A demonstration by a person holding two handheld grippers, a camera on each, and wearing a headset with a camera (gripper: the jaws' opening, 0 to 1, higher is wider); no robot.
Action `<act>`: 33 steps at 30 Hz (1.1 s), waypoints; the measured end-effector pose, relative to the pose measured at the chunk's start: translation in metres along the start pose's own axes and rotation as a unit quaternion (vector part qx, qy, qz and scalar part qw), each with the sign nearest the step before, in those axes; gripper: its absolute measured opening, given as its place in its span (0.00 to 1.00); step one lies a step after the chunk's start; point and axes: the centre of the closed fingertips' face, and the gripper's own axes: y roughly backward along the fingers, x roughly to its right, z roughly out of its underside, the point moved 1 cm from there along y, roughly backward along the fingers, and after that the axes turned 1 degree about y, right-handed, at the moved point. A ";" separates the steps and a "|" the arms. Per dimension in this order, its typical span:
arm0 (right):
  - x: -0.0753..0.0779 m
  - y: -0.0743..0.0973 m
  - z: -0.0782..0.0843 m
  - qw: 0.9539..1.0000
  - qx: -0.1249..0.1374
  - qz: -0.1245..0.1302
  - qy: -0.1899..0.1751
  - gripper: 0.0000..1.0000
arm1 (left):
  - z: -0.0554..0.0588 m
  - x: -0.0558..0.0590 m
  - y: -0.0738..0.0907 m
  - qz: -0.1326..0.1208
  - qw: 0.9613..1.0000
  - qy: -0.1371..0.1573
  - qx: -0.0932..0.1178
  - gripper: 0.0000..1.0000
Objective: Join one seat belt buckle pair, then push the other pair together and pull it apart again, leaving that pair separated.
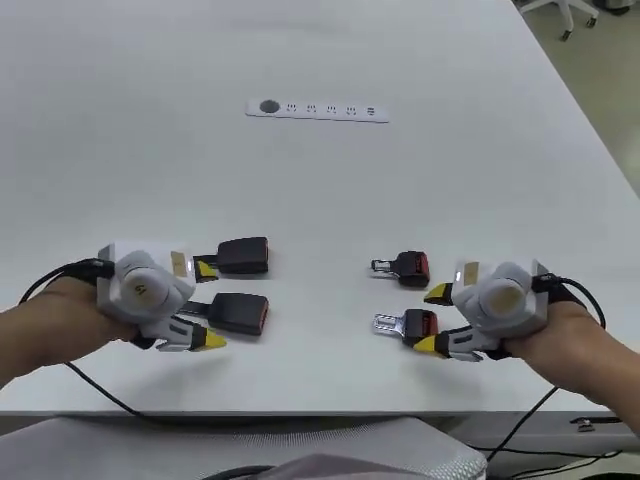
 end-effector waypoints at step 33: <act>0.000 -0.022 0.023 0.995 -0.051 -0.087 0.025 0.35 | 0.010 -0.001 -0.024 0.026 0.998 -0.038 -0.040 0.36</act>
